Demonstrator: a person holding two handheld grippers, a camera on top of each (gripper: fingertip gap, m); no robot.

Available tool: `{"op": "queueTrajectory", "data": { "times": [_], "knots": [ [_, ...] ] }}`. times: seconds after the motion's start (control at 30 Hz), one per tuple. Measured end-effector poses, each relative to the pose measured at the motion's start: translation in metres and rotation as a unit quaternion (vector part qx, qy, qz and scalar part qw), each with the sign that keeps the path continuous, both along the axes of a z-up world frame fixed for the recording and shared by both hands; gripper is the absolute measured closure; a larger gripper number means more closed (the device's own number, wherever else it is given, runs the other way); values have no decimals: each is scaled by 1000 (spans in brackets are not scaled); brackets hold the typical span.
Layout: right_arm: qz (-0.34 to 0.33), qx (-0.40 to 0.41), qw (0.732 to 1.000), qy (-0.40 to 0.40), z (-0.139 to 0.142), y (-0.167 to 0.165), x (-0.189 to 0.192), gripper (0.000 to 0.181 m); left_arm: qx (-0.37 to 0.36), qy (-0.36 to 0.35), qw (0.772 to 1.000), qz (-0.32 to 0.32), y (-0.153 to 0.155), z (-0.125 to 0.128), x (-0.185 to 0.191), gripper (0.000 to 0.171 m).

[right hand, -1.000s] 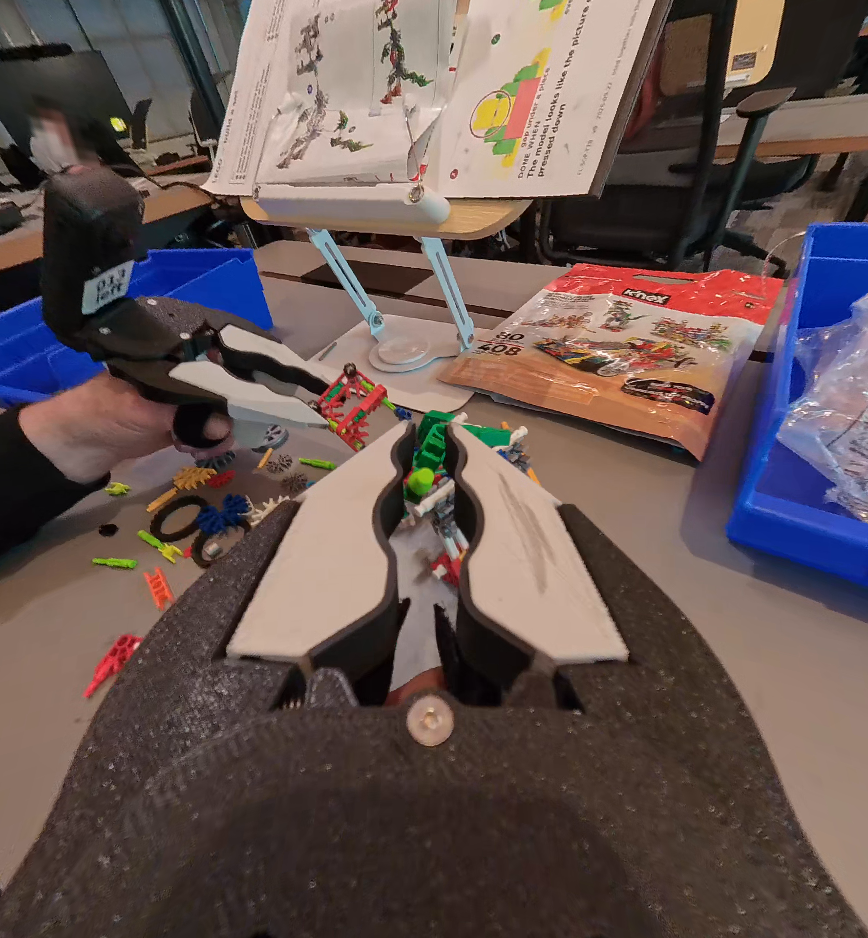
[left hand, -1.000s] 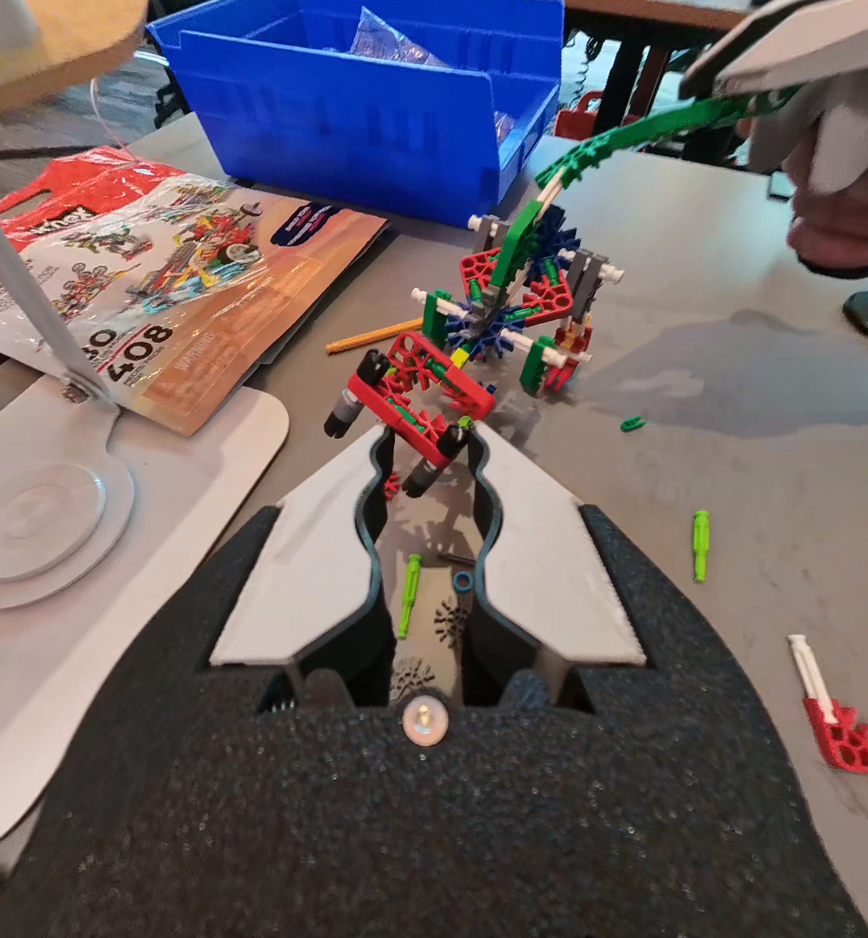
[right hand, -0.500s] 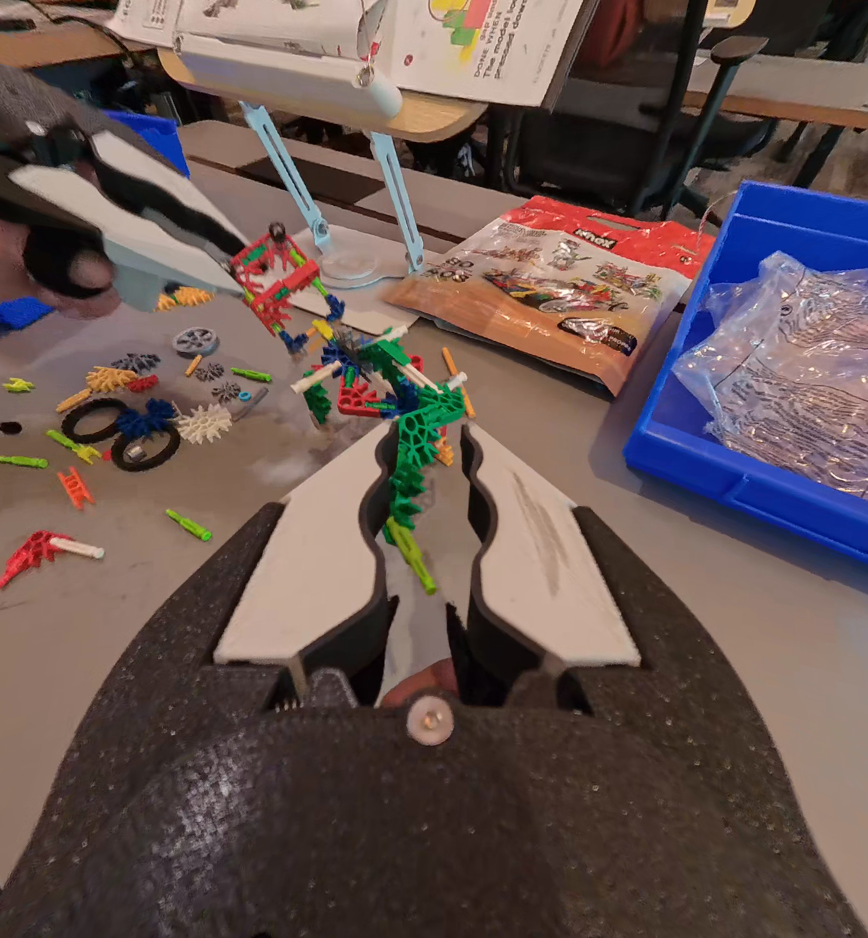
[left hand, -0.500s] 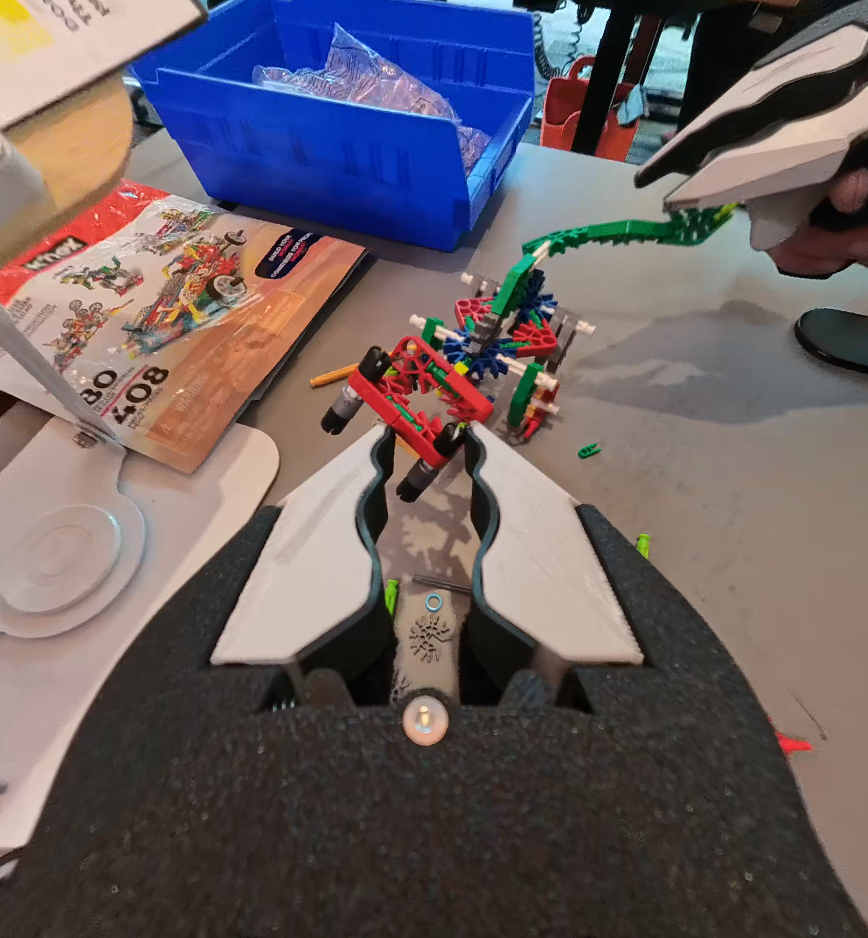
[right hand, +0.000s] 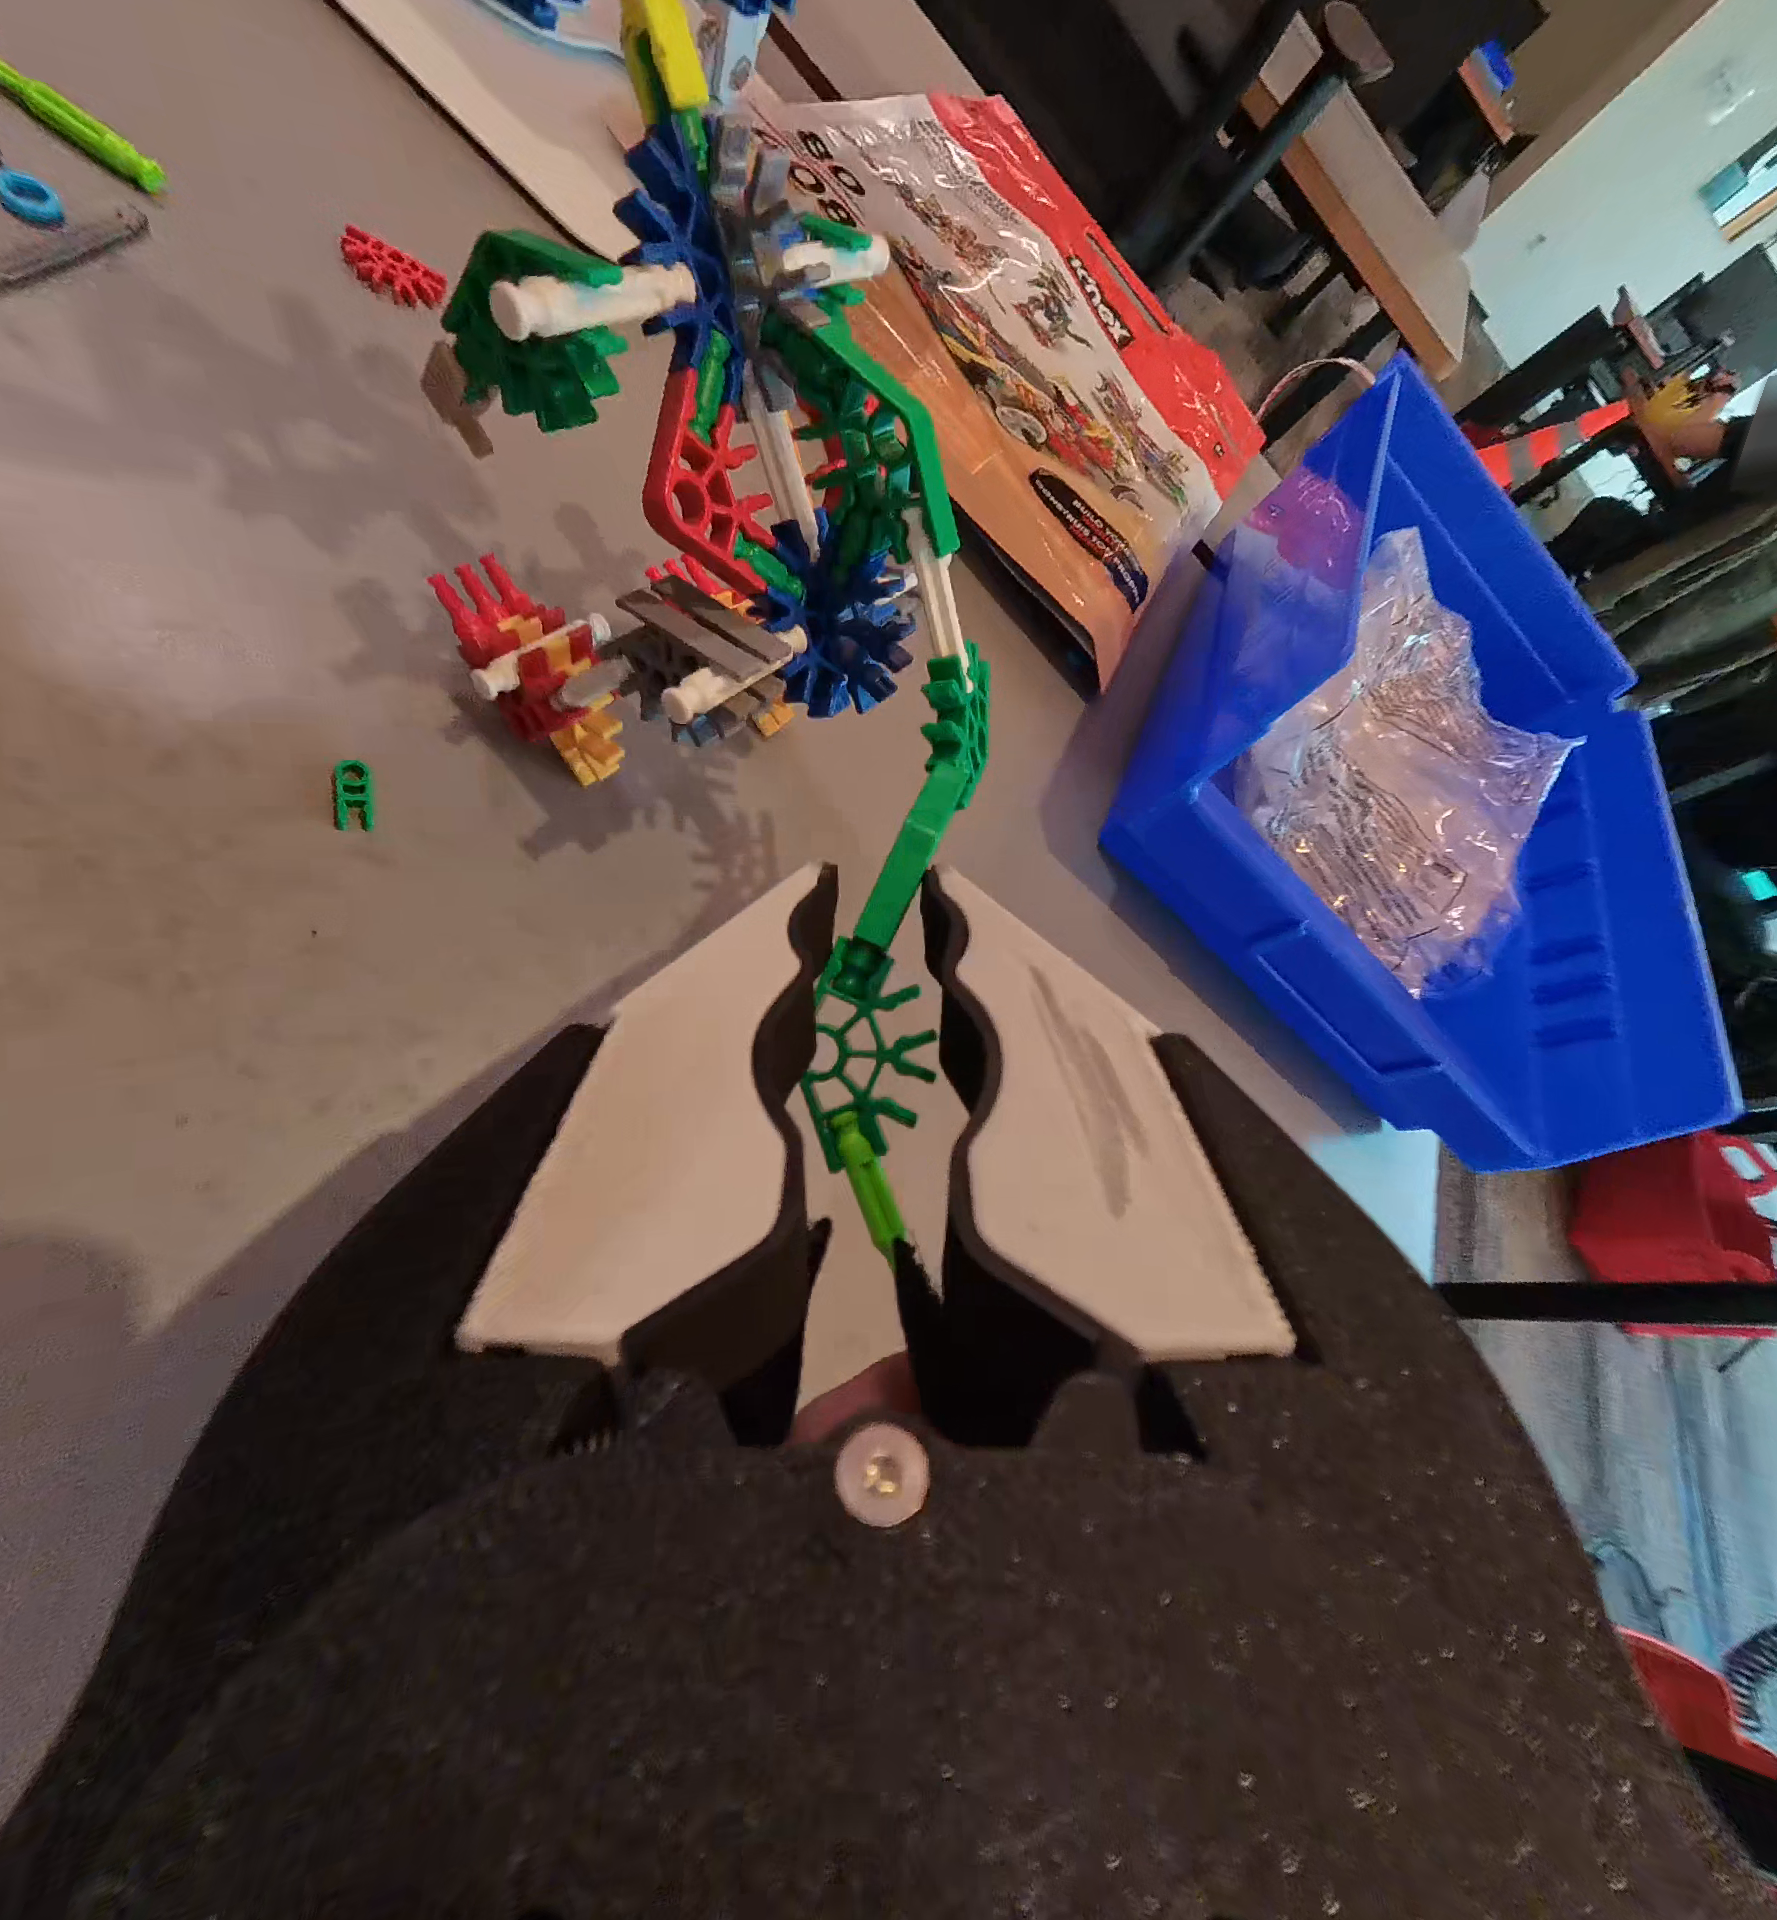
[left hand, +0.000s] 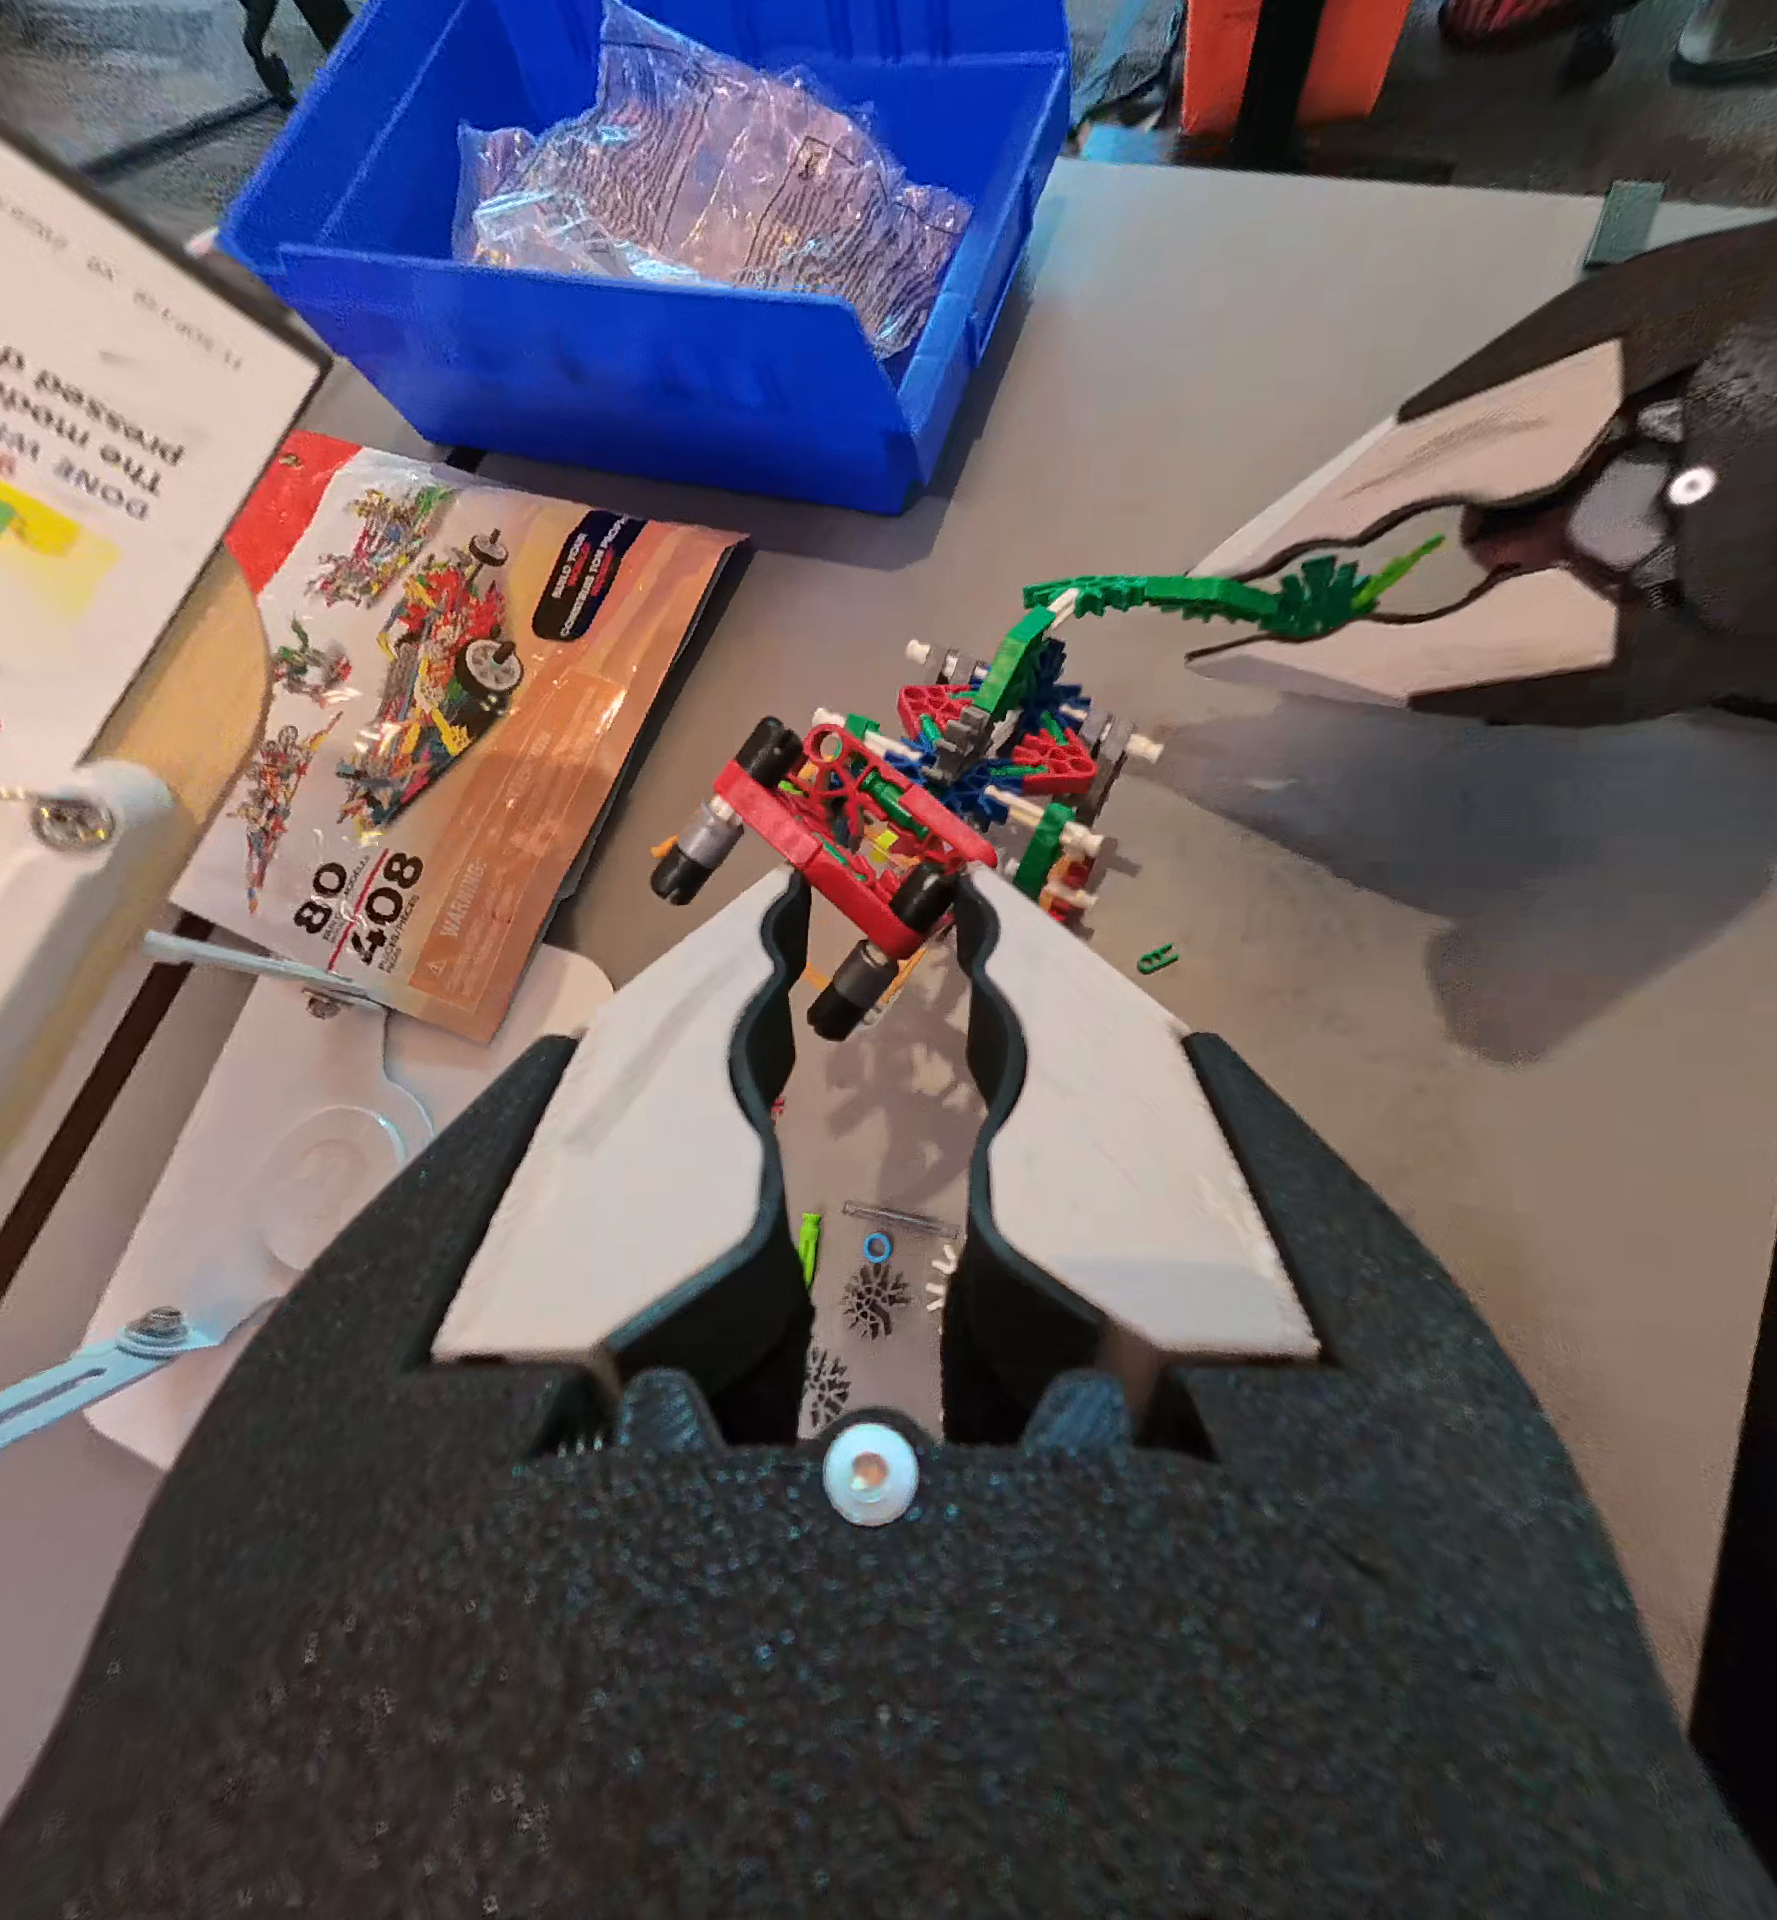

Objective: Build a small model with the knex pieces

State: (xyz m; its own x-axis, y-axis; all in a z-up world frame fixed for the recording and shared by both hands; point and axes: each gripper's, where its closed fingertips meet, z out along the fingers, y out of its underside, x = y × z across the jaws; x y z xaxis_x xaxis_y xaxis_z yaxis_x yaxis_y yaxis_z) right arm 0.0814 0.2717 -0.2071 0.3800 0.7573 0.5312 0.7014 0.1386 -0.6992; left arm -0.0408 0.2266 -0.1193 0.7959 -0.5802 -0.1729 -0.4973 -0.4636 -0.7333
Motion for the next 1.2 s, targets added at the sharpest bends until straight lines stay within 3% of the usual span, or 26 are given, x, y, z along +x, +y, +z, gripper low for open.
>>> {"op": "queueTrajectory", "data": {
  "times": [0.27,0.53,0.73,0.9,1.03,1.1,1.2],
  "knots": [
    [1,-115,990,82,-9,2,7,171,-8,54,998,-26,9,17,30,145],
    [45,-218,965,141,-9,-4,5,170,-4,17,1000,-21,11,17,29,149],
    [102,-345,913,191,-2,-14,-12,170,-10,31,999,-11,8,21,17,150],
    [163,-465,848,194,-3,-33,-24,170,-7,13,1000,1,7,31,6,150],
    [164,-454,866,133,-18,-34,-28,168,-10,1,1000,8,7,34,-3,151],
    [154,-417,891,93,-24,-31,-26,147,-12,-1,1000,13,9,33,-7,152],
    [148,-365,913,110,-7,-23,-27,148,-12,2,1000,14,11,33,-12,152]
  ]
}}
